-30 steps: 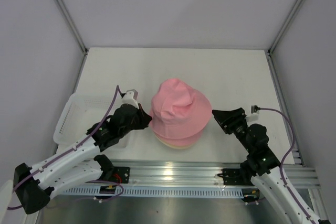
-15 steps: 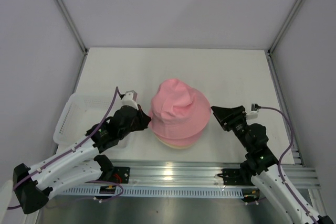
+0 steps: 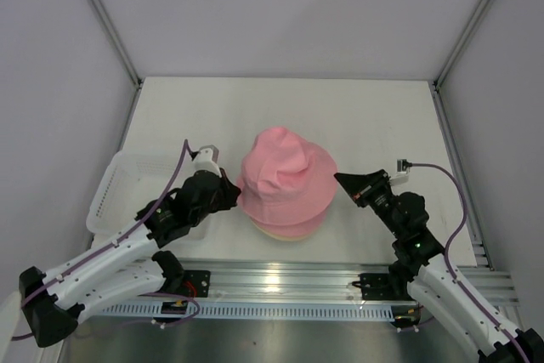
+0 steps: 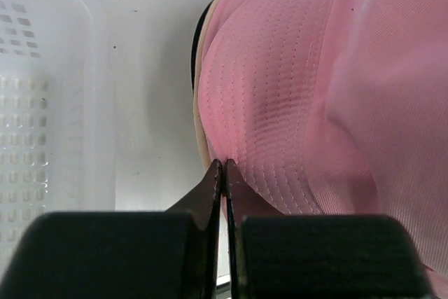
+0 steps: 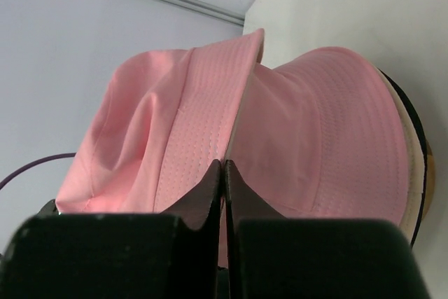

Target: Stack the hats

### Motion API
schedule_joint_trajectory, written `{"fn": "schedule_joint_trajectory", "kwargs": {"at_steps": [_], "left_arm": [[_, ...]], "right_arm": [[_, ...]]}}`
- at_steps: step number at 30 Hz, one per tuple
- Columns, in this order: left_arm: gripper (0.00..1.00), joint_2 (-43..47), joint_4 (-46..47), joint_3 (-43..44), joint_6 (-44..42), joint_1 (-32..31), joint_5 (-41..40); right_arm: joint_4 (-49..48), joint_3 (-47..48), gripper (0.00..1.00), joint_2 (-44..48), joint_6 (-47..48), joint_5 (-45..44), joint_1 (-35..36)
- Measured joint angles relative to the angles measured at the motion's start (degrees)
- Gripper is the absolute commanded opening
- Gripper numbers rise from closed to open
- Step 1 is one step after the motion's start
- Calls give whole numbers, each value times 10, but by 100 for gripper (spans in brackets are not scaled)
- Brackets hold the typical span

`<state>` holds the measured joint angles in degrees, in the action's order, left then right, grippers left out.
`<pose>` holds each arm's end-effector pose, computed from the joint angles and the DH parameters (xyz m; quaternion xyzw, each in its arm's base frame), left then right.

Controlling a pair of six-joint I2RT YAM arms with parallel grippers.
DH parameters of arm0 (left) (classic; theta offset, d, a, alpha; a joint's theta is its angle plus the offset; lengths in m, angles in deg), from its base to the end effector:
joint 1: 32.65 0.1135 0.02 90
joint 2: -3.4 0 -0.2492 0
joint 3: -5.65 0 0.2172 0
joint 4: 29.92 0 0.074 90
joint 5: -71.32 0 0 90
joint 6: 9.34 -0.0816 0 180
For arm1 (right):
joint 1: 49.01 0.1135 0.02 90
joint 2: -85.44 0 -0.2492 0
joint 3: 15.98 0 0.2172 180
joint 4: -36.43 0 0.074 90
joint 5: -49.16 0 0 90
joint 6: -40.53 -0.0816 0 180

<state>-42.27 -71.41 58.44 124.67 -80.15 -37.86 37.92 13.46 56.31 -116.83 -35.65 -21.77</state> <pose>0.1455 -0.1191 0.2334 -0.0511 0.8741 -0.2268 0.4266 0.1520 0.0865 0.2328 0.2150 0.6812 0.5357 0.4503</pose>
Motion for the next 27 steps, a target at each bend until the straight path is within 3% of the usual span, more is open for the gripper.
{"fn": "schedule_joint_trajectory", "kwargs": {"at_steps": [17,27], "left_arm": [[1,1,-30,156,-76,0,-36],[1,-35,-33,174,-74,-1,9]], "right_arm": [[12,17,0,24,38,28,5],[195,78,0,177,45,-9,7]]}}
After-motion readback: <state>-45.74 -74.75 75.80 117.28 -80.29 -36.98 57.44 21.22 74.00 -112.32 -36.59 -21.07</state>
